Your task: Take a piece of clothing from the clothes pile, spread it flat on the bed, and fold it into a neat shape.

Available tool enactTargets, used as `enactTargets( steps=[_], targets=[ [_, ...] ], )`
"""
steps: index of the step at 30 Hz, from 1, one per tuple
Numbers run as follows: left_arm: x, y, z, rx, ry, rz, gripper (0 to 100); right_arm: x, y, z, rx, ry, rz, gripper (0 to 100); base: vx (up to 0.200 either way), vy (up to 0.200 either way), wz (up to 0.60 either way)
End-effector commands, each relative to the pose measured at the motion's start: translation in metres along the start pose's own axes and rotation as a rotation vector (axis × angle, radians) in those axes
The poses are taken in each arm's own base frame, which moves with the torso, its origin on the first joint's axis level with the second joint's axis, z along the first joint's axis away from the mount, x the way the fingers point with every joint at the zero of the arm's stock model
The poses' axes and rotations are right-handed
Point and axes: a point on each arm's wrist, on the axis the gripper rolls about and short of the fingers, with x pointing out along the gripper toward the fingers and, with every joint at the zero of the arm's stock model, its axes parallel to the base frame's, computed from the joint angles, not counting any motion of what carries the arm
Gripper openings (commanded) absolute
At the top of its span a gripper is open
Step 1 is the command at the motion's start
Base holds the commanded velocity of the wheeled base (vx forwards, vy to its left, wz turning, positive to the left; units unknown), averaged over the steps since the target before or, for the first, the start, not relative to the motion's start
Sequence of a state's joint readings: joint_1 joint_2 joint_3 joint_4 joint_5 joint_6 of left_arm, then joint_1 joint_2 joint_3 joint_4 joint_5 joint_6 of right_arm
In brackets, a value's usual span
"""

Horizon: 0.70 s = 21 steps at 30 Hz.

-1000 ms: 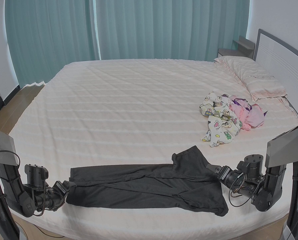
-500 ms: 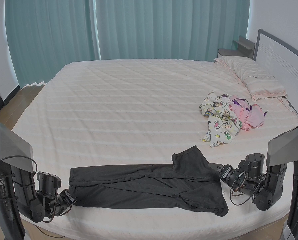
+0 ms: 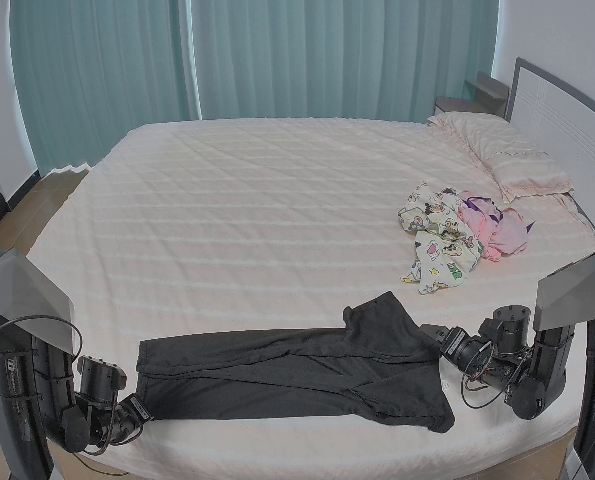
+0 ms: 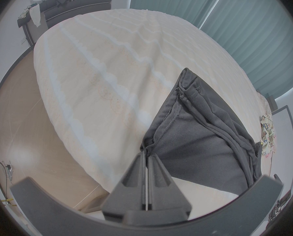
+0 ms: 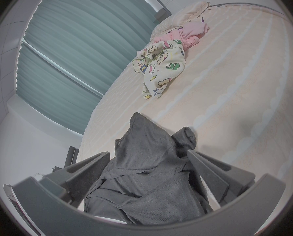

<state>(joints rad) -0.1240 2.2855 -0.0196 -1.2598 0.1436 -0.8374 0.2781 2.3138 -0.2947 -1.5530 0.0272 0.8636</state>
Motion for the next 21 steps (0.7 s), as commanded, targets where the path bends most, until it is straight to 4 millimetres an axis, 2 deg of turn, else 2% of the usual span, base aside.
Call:
enactTargets(
  steps=[1, 2, 3, 11, 15, 19, 20, 21],
  targets=[
    [-0.002, 0.003, -0.003, 0.005, 0.012, 0.011, 0, 0.000, 0.001, 0.001, 0.000, -0.009, 0.010, 100, 0.000, 0.000, 0.00],
    [-0.002, 0.002, -0.003, 0.006, 0.012, 0.011, 0, 0.000, 0.001, 0.001, 0.000, -0.009, 0.010, 100, 0.000, 0.000, 0.00],
    [-0.003, 0.002, -0.003, 0.007, 0.010, 0.007, 100, 0.000, 0.001, 0.001, 0.000, -0.009, 0.010, 100, 0.000, 0.000, 0.00],
    [-0.005, -0.001, 0.000, -0.011, 0.038, -0.069, 100, -0.003, 0.009, 0.013, -0.028, -0.041, 0.056, 100, 0.000, 0.000, 0.00],
    [-0.015, 0.002, 0.020, -0.093, 0.040, -0.185, 100, 0.020, 0.013, 0.030, -0.208, -0.030, 0.076, 100, 0.000, 0.000, 0.00],
    [-0.018, 0.008, 0.031, -0.141, 0.042, -0.228, 100, 0.032, 0.021, 0.037, -0.234, 0.010, 0.120, 100, 0.000, 0.000, 0.00],
    [-0.021, 0.015, 0.038, -0.179, 0.053, -0.262, 100, 0.052, 0.024, 0.039, -0.245, 0.087, 0.139, 100, 0.000, 0.000, 0.00],
    [-0.021, 0.015, 0.038, -0.181, 0.052, -0.264, 100, 0.053, 0.024, 0.039, -0.246, 0.092, 0.139, 100, 0.000, 0.000, 0.00]
  ],
)
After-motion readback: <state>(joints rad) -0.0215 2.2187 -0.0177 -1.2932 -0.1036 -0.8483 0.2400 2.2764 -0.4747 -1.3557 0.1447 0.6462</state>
